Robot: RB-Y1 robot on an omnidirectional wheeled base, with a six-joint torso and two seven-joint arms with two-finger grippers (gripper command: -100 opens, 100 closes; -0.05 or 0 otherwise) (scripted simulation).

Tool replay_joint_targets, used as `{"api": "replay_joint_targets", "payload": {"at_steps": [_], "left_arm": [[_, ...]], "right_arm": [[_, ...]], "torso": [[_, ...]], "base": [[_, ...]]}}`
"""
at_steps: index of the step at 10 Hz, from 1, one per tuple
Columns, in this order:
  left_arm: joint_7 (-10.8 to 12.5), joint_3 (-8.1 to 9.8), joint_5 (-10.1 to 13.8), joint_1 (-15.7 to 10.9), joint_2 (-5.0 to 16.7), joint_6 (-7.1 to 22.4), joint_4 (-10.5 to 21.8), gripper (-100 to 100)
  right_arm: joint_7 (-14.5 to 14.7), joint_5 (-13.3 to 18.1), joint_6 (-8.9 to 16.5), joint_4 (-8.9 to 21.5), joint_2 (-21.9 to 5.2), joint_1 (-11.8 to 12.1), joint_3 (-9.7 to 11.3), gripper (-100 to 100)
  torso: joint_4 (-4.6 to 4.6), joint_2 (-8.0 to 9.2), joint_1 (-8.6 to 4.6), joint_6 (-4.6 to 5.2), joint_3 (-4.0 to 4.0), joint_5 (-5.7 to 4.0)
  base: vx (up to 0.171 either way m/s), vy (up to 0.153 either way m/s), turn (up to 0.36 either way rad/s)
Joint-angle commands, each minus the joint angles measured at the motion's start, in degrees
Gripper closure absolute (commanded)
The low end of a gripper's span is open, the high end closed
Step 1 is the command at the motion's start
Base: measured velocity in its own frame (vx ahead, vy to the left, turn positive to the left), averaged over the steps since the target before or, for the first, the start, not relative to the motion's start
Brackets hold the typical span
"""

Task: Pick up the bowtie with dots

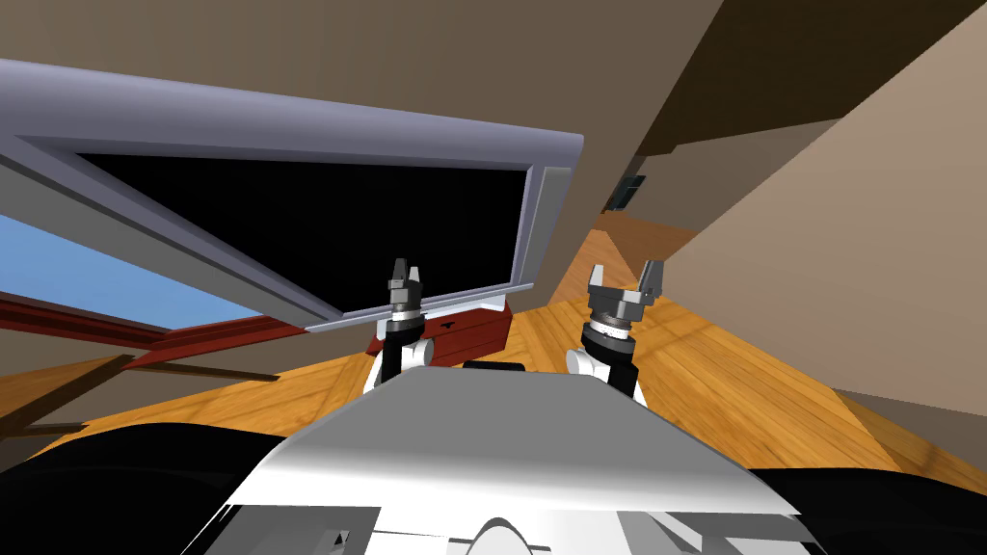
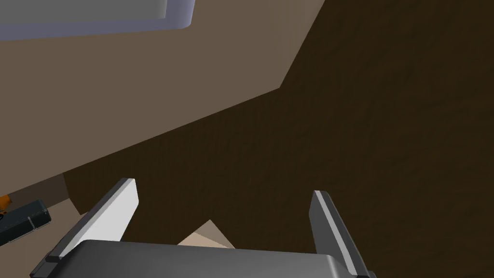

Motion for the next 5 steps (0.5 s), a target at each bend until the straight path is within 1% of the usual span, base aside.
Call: {"api": "replay_joint_targets", "payload": {"at_steps": [1, 3, 5], "left_arm": [[-0.21, 0.4, 0.0, 0.0, 2.19, 0.85, 0.22, -100], [-0.69, 1.33, 0.01, 0.0, 5.32, 2.81, 0.71, -100], [-1.42, 2.7, 0.02, 0.02, 8.15, 5.73, 1.44, -100]], "right_arm": [[0.0, 0.0, 0.0, 0.0, 0.0, 0.0, 0.0, 0], [0.0, 0.0, 0.0, 0.0, 0.0, 0.0, 0.0, 0], [0.0, 0.0, 0.0, 0.0, 0.0, 0.0, 0.0, 0]], "torso": [[0.0, 0.0, 0.0, 0.0, 0.0, 0.0], [0.0, 0.03, -0.03, 0.0, 0.01, 0.0], [0.01, 0.06, -0.06, 0.0, 0.03, -0.01]], "base": [[-0.003, -0.008, -0.006], [-0.011, -0.018, -0.006], [-0.02, -0.028, -0.009]]}}
